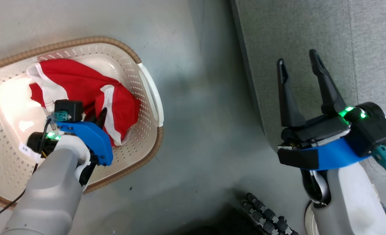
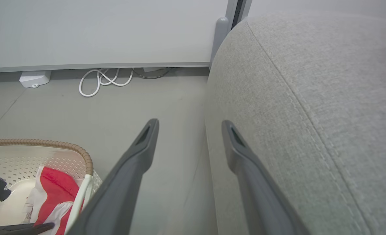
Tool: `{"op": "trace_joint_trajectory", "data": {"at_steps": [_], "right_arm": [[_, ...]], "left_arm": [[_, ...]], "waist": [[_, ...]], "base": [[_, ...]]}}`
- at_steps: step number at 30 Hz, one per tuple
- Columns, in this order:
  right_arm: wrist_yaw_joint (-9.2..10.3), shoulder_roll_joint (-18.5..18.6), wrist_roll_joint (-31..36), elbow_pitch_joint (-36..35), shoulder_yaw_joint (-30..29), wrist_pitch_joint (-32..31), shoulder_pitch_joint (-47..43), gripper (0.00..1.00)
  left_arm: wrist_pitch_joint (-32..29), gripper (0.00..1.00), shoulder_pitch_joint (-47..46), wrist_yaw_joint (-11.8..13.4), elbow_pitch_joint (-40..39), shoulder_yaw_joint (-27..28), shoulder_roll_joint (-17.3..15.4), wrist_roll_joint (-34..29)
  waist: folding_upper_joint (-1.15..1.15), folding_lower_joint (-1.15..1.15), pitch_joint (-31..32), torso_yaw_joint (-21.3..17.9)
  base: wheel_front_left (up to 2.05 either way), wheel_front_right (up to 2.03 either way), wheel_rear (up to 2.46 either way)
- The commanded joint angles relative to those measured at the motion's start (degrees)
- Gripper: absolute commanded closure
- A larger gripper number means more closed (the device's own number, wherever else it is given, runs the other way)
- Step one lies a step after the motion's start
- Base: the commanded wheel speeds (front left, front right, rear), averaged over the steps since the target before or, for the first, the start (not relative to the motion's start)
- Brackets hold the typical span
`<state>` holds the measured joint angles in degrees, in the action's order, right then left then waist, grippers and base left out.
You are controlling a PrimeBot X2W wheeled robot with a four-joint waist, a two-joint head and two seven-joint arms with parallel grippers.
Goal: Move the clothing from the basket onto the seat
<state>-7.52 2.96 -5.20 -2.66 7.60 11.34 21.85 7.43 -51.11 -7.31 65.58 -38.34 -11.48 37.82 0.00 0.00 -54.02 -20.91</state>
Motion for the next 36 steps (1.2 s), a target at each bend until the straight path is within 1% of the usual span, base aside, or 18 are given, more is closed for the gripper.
{"op": "trace_joint_trajectory", "data": {"at_steps": [1,4,7,10,12,18,22,27,31,36], "right_arm": [[0.06,-0.14,-0.59,0.42,0.49,0.47,1.0,0.0],[0.06,-0.11,-0.36,2.55,0.79,0.98,1.61,0.0],[0.06,-0.12,0.08,4.66,0.9,1.32,1.46,0.0],[0.06,-0.08,0.96,6.44,0.46,0.9,0.03,0.0],[0.06,-0.07,2.03,7.94,-0.1,0.5,-1.37,0.0],[0.06,-0.05,3.76,9.55,-1.05,-2.11,-5.8,0.0],[0.06,-0.05,3.99,9.49,-1.69,-3.54,-9.1,0.0],[0.06,-0.05,3.52,9.38,-1.07,-5.25,-12.93,0.0],[0.06,-0.06,3.56,9.05,-0.9,-6.67,-15.6,0.0],[0.06,-0.06,2.68,8.35,-0.9,-7.85,-18.03,0.0]], "left_arm": [[0.59,1.0,-0.57,-0.21,0.11,-0.25,-0.61,0.2],[1.43,1.0,0.94,-0.21,-0.09,-2.13,0.52,0.34],[2.6,1.0,2.54,-0.21,-0.55,-3.89,1.32,0.9],[3.54,1.0,4.31,-0.21,-1.65,-5.66,2.99,1.99],[4.46,1.0,5.89,-0.21,-2.58,-7.17,4.14,2.69],[6.48,1.0,9.44,-0.21,-5.48,-11.96,5.76,3.86],[7.09,1.0,11.06,-0.21,-7.83,-14.16,6.51,5.43],[7.43,1.0,11.89,-0.21,-10.91,-16.55,7.4,7.85],[7.37,1.0,10.4,-0.21,-13.12,-18.64,7.75,9.49],[6.37,1.0,7.32,-0.21,-15.81,-20.96,8.13,11.17]], "waist": [[0.0,0.0,0.73,-0.41],[0.0,0.0,4.41,0.52],[0.0,0.0,9.72,1.86],[0.0,0.0,15.66,3.68],[0.0,0.0,20.69,5.43],[0.0,0.0,33.78,9.49],[0.0,0.0,40.98,11.87],[0.0,0.0,48.04,14.28],[0.0,0.0,52.4,15.85],[0.0,0.0,55.29,17.42]], "base": [[0.0,0.0,0.0],[0.0,0.0,0.0],[0.0,0.0,0.0],[0.0,0.0,0.0],[0.0,0.0,0.0],[0.0,0.0,0.0],[0.0,0.0,0.0],[0.0,0.0,0.0],[0.0,0.0,0.0],[0.0,0.0,0.0]]}}
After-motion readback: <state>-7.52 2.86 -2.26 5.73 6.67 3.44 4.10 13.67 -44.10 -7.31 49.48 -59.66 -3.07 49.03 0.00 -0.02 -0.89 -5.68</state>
